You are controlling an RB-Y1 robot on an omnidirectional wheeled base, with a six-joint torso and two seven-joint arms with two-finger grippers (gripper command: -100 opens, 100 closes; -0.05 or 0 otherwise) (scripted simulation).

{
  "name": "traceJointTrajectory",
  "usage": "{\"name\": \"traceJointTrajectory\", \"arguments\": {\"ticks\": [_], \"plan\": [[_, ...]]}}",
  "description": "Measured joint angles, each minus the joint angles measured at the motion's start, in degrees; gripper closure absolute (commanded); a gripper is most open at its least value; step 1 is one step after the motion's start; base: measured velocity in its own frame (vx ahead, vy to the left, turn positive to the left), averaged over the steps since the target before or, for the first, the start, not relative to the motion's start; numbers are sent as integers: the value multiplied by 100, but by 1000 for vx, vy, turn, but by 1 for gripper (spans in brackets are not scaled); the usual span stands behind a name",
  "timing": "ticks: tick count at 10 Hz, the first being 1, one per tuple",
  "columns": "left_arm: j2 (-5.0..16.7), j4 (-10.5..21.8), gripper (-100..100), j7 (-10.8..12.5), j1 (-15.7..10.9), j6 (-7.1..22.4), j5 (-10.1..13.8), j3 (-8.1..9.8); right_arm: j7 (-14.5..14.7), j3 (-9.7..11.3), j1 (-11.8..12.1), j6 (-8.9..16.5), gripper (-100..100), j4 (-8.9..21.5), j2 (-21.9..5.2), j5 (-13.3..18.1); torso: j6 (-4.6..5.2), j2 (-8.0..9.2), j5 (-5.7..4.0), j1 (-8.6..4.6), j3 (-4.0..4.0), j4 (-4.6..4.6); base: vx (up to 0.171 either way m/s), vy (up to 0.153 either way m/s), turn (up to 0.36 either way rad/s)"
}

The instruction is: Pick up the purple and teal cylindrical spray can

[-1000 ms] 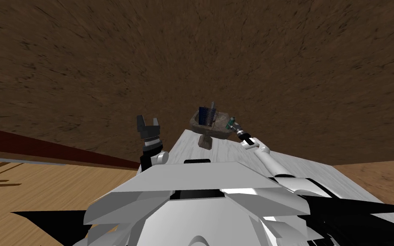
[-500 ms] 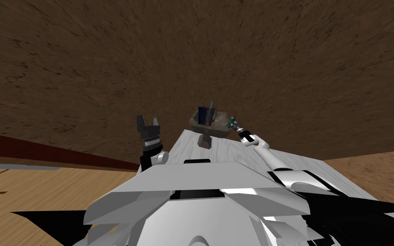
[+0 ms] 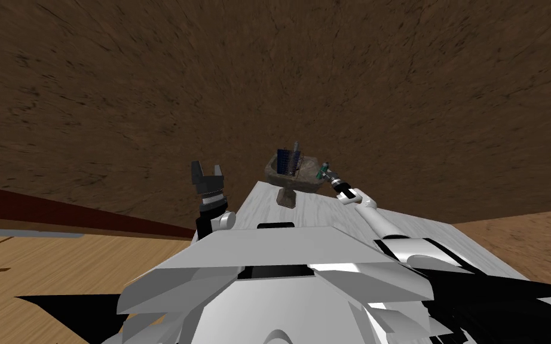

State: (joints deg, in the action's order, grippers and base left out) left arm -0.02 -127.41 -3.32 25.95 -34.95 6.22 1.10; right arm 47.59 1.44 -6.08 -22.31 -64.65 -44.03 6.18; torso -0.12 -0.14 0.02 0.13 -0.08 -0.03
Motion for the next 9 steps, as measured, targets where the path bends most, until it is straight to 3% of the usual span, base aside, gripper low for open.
{"name": "traceJointTrajectory", "arguments": {"ticks": [5, 9], "plan": [[1, 0, 0, 0, 0, 0, 0, 0, -319, -686, 870, 89, 100, -938, 648, 640, -45, -57, -34, -1, -48, -40, 48, -51, 141], [0, 0, 0, 0, 0, 0, 0, 0, -516, -1066, 1538, 123, 100, -1633, 1021, 1004, -43, -51, -67, 6, -62, -73, 23, -24, 74]]}}
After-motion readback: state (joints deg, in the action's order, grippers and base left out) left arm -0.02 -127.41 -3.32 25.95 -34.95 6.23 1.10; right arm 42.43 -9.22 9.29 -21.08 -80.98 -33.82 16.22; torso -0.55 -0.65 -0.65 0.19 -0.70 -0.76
